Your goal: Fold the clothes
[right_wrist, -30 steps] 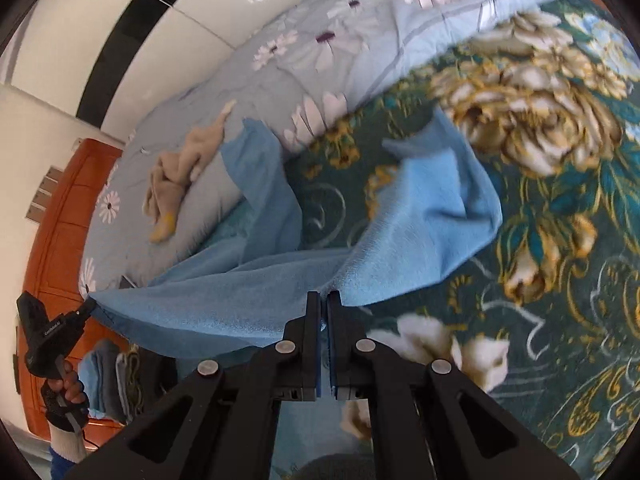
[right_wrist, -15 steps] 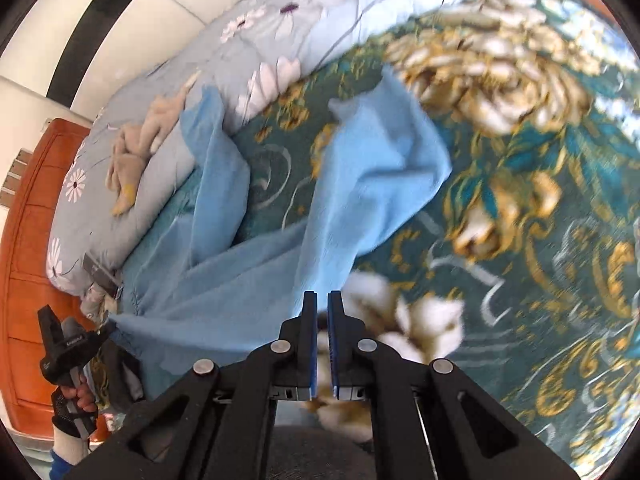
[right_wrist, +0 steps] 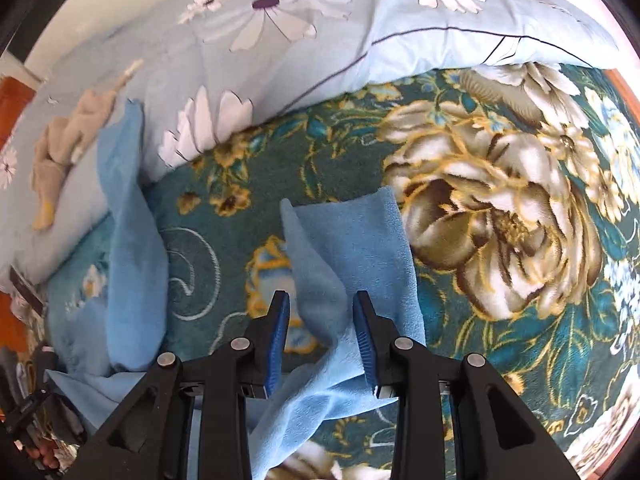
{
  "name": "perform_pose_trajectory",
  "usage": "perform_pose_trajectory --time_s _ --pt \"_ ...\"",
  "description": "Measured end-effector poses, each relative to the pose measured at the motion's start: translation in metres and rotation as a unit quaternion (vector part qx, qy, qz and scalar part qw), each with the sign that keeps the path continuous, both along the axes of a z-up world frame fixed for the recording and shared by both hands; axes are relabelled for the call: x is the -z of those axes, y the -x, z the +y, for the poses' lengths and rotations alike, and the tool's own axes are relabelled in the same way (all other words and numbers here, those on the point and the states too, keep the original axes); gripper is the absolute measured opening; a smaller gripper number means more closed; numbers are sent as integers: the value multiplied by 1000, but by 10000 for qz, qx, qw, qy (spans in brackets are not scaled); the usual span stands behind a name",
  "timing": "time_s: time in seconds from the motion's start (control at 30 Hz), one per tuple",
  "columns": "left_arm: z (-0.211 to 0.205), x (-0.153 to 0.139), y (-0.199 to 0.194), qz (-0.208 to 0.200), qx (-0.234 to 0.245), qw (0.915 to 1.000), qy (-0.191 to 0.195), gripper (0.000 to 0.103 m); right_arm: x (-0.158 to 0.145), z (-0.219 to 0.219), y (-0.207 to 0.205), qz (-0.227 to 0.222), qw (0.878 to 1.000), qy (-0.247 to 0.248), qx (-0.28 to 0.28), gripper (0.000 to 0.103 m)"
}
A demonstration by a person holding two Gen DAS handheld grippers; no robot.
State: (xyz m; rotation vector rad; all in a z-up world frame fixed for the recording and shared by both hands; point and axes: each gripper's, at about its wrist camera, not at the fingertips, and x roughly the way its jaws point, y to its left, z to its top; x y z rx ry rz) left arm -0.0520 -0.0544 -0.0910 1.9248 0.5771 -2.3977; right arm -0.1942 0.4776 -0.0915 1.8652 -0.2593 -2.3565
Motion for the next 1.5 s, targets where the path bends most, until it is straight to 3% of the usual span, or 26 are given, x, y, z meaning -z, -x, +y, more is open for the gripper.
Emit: perform_pose_trajectory --time_s 0.07,0.13,0.3,0.43,0.57,0.6,0.7,0.83,1.1,1.17,1.2,1.23,1.5 --pt "1 0 -1 -14 0 10000 16 15 -4 5 -1 69 9999 84 57 32" --pt "1 0 -2 -11 3 10000 20 15 -9 10 -2 138 9997 169 114 6" --pt "1 -4 -4 43 -17 10000 24 15 -22 23 -5 348 9982 403 271 5" --pt "3 -9 -5 121 -27 9999 -4 15 -86 57 -22 1326 9823 1113 720 5" --pt "6 -8 -6 119 -7 9999 -1 15 -118 97 -54 1972 9636 1345 1206 5" --pt "6 -6 -7 97 -12 10000 -7 15 -111 108 -61 1921 9629 1314 1363 5" --pt "8 -1 -9 21 -34 10000 -25 15 -59 146 -77 1213 9654 1203 1969 5" --pt "8 3 -10 -37 -82 10000 5 15 -4 164 -100 747 9566 1516 2374 5" --pt "9 5 -4 -100 -142 9998 95 16 17 134 -51 758 9609 1635 2102 6" --pt "9 6 -2 -120 -130 9998 118 17 22 127 -32 744 9626 1571 2077 16" --pt "10 6 -2 -130 -123 9998 129 17 24 123 -22 737 9635 1539 2064 29" --pt "10 7 -1 -139 -118 9997 141 18 27 120 -13 730 9643 1507 2051 34" --pt "13 12 6 -229 -107 9995 212 22 52 116 20 540 9559 1378 2537 34"
